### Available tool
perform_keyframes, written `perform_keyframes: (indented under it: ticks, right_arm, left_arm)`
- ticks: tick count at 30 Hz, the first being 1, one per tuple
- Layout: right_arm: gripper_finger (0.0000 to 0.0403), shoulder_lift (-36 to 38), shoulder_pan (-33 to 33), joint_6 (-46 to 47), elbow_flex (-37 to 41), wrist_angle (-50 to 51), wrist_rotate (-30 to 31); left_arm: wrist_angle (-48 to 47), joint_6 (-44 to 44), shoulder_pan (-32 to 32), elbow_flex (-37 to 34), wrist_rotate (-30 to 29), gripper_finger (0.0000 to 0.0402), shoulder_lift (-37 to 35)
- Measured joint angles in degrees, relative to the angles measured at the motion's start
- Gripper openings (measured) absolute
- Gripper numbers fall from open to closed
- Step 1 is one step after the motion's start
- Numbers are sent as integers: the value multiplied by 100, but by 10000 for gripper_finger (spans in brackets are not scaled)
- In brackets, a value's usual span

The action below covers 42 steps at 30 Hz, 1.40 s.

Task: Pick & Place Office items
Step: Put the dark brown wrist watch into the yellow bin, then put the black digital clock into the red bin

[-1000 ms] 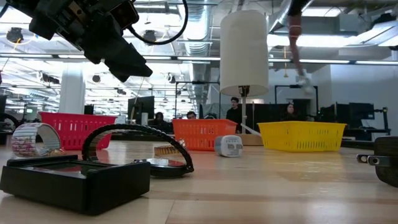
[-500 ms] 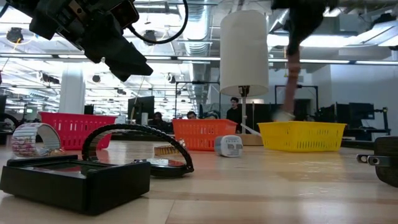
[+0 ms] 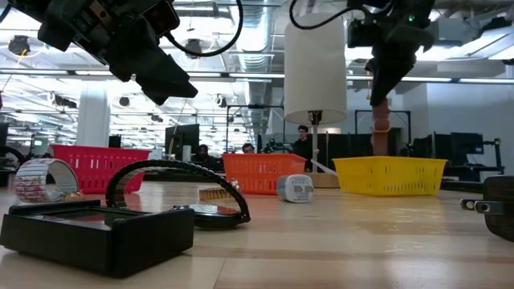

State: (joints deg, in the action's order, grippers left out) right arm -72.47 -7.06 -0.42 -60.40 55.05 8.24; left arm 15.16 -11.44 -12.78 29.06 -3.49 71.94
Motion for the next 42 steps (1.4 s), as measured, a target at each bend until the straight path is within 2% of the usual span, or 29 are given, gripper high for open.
perform_keyframes:
  ticks: [9,23,29,34,42]
  right_arm:
    - [19,0,3,334,-1,-111,-110]
    - [105,0,-132,557,-2,-1,-24]
    - [138,0,-39,625,-2,-771,-46]
    - [148,0,133,299,-2,-1449,-126]
    - [147,0,474,299,-2,-1513,-135]
  left_arm:
    - [30,0,-2,0,2,140,0]
    - [31,0,0,0,7,140,0]
    - [37,0,-1,0,8,140,0]
    - [38,-1,-4,0,31,140,0]
    - [51,0,-33,-2,28,140,0]
